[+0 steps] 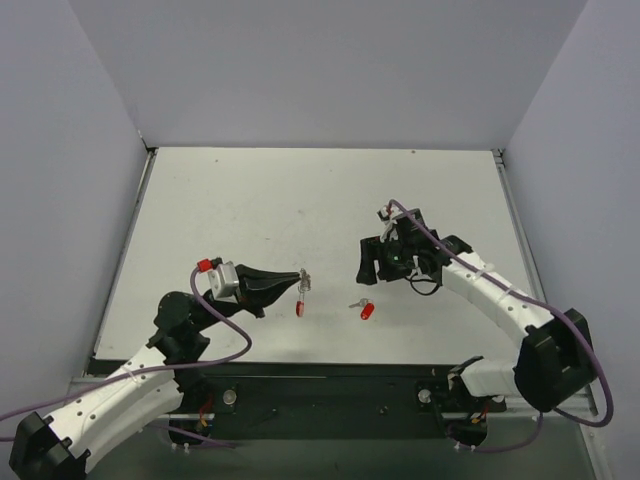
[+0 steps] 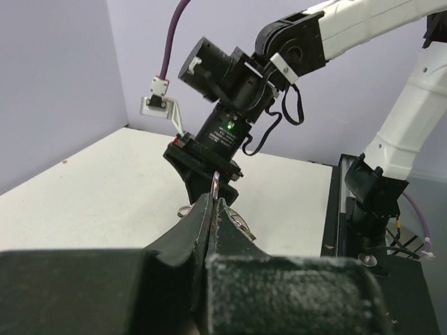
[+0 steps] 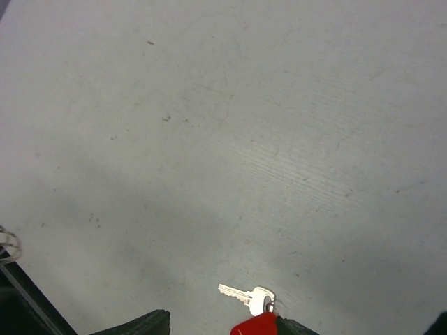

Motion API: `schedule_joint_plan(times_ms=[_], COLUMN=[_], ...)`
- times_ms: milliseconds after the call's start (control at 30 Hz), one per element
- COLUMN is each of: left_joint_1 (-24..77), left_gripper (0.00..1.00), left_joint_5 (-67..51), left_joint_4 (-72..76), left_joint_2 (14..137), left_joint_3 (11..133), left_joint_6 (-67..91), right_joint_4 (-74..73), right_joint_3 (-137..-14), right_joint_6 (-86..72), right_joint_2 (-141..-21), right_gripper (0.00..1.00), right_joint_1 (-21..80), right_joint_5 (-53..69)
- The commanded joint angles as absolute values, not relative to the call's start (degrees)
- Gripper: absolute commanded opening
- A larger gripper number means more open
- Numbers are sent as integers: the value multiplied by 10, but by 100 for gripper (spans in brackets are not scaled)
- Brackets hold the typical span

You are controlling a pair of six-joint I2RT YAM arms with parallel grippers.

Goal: Put the keys on the keyring

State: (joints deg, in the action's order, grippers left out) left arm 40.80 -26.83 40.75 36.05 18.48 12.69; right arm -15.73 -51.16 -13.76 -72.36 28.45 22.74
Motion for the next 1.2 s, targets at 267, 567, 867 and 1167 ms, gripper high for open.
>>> schedule_joint_plan(times_ms=[267, 567, 867, 1167], left_joint_1=[389, 387, 386, 384], left_gripper=[0, 0, 0, 0], left_joint_5=[-284, -292, -291, -288], left_joint_4=[381, 375, 376, 372], left_joint_2=[356, 368, 367, 367], left_joint_3=[218, 226, 226, 227], left_joint_6=[127, 131, 130, 129], right_joint_4=[-154, -123, -104, -99], right_joint_3=[-488, -468, -456, -452], right_joint_6=[-174, -183, -184, -181], right_joint_2=[-848, -896, -932, -931], right_gripper=[44, 35, 28, 12], right_joint_1=[243, 231, 224, 223], right_joint_5=[218, 279, 294, 319])
